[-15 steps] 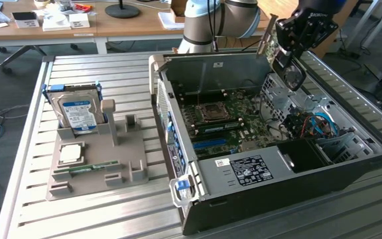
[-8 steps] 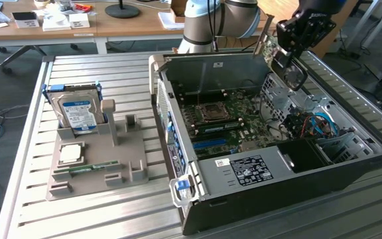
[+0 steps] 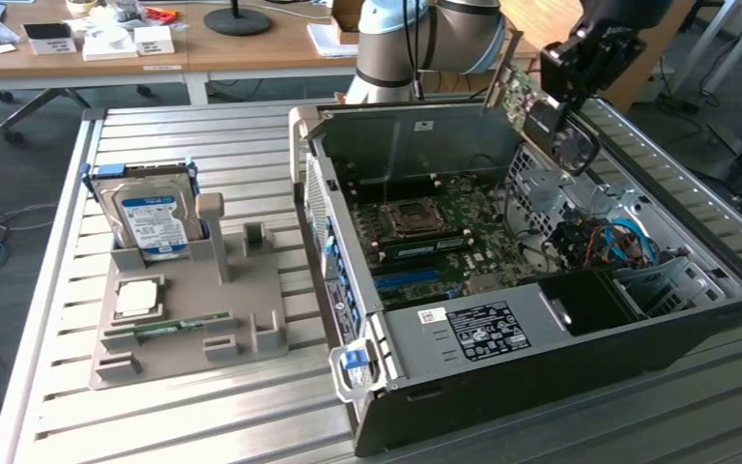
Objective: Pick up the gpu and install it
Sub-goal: 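Insert the gpu into the slot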
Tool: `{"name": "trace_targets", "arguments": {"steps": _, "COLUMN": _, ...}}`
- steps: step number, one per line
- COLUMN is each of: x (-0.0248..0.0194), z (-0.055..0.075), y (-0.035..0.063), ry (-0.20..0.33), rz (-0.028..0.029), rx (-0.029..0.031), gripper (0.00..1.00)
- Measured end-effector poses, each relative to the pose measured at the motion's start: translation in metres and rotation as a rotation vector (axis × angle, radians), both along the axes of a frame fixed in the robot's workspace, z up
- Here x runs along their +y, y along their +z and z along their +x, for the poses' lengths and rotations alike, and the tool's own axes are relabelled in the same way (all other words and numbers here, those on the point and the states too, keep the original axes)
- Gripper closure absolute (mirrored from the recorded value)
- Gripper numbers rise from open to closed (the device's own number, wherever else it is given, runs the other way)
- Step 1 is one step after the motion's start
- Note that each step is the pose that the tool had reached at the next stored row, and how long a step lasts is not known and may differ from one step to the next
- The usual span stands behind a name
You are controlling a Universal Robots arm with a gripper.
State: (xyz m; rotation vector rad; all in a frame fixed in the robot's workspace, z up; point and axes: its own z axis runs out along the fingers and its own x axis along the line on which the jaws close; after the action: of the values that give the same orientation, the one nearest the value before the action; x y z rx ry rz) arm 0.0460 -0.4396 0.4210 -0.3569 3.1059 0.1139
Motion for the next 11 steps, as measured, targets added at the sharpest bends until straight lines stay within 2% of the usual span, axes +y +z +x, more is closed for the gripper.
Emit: {"name": "trace_targets", "arguments": {"steps": 11, "x": 0.0, "z": 0.0, "y": -0.0008, "ry": 0.19, "rz": 0.0, "rx": 0.0001, "gripper": 0.73}}
